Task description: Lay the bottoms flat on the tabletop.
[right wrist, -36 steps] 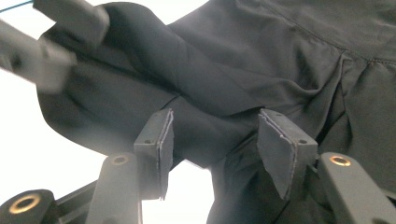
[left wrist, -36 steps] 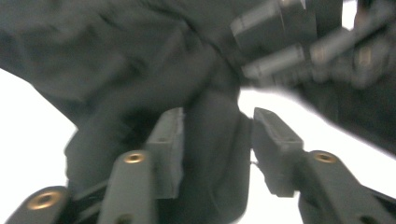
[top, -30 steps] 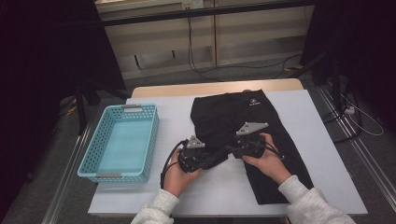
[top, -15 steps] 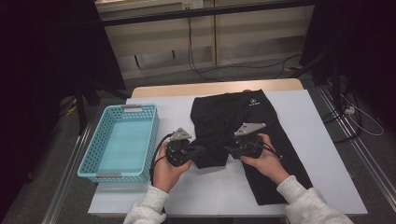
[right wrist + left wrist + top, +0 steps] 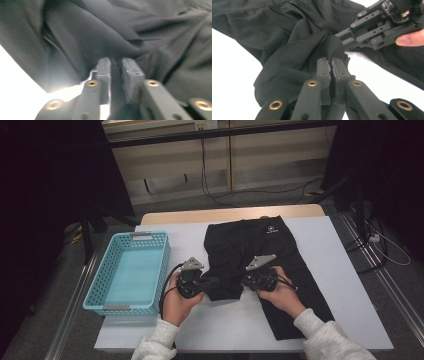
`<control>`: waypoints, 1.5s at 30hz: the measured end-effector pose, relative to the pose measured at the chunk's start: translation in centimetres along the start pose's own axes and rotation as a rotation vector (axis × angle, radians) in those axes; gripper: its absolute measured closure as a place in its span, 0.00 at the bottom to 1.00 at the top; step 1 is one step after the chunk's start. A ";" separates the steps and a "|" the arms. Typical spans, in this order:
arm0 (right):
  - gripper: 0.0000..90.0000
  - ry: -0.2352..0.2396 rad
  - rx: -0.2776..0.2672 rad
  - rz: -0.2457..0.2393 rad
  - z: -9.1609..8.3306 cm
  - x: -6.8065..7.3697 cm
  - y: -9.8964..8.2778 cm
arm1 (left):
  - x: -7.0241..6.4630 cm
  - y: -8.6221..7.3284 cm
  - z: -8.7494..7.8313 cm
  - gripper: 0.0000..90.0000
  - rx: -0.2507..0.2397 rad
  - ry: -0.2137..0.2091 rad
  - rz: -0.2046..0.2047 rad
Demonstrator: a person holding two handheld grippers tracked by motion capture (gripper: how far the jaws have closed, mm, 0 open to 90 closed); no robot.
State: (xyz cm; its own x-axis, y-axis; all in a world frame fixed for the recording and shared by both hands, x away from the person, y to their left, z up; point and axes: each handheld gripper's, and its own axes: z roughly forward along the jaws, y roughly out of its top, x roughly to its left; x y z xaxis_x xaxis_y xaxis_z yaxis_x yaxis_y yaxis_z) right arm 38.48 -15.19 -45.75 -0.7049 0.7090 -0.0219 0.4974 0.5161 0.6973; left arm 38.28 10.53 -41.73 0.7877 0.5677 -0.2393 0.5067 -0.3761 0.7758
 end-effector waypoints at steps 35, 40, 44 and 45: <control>0.98 0.083 0.006 0.010 -0.2 1.7 -0.2 | 0.3 -1.3 4.6 0.87 0.087 0.097 -0.036; 1.00 0.088 -0.003 0.001 -0.4 1.7 -0.4 | 0.1 -1.0 4.3 0.99 0.100 0.082 -0.042; 1.00 0.084 0.000 -0.005 -0.8 1.5 -0.5 | -0.1 -0.8 3.1 0.99 0.078 0.056 -0.055; 1.00 0.089 0.001 -0.006 -0.9 1.5 -0.6 | 0.0 -0.7 2.9 0.99 0.072 0.049 -0.057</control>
State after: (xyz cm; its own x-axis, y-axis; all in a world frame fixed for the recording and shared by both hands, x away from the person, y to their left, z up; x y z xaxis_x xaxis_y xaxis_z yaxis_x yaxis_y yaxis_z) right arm 36.70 -14.86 -45.58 -0.7497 0.6607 0.0378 0.4936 0.5203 0.6969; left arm 38.87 8.69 -43.96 0.7397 0.6243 -0.2512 0.5754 -0.3932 0.7172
